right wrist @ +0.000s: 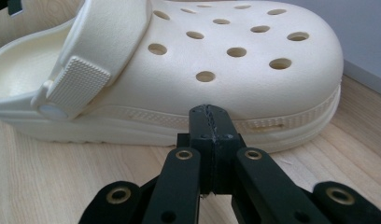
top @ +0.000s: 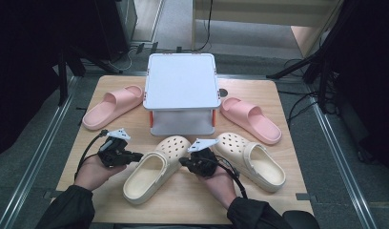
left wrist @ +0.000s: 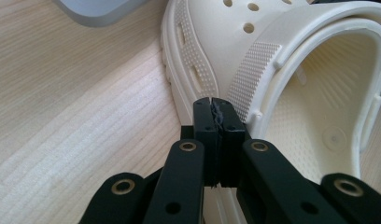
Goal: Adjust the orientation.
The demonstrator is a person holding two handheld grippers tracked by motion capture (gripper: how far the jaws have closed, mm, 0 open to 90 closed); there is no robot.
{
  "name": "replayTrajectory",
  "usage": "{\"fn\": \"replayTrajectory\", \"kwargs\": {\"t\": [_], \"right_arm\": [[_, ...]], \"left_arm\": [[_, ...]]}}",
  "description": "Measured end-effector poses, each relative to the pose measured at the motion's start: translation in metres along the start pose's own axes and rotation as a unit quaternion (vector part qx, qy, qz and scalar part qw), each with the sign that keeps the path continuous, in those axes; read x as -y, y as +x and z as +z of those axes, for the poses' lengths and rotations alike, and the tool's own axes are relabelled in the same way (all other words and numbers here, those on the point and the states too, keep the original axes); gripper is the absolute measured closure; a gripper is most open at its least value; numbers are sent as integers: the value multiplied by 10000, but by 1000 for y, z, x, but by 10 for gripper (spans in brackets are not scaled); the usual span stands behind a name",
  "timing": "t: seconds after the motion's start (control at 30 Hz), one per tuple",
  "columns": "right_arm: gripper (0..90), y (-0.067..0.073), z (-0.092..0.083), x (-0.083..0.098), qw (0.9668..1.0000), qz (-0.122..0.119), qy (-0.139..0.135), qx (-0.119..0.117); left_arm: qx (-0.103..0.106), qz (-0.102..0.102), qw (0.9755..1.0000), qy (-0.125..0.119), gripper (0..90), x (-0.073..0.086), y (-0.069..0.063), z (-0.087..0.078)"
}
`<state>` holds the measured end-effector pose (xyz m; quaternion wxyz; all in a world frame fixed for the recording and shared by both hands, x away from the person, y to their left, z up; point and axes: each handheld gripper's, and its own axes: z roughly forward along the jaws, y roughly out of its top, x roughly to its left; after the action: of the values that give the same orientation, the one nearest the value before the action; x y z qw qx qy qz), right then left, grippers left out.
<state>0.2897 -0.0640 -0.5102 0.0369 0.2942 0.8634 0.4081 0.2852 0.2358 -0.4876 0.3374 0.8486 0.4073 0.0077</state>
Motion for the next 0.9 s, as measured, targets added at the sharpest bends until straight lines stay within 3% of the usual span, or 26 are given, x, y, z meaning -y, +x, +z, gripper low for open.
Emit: {"fn": "replayTrajectory", "kwargs": {"t": [0.2,0.43,0.5,0.73,0.9], "right_arm": [[900,-4,1,-2,10000,52,-21,48],[900,-9,4,-6,9998,125,-34,156],[900,-10,5,-7,9997,161,-50,151],[900,-13,8,-12,9995,201,-25,221],[898,-16,9,-15,9994,218,-7,261]], "left_arm": [[76,-83,9999,-54,890,4,-6,2],[119,-38,9999,-36,886,4,-19,8],[129,-166,9998,-56,886,3,-21,9],[98,-281,9994,-178,886,3,-26,11],[197,-364,9989,-236,872,3,-26,12]]}}
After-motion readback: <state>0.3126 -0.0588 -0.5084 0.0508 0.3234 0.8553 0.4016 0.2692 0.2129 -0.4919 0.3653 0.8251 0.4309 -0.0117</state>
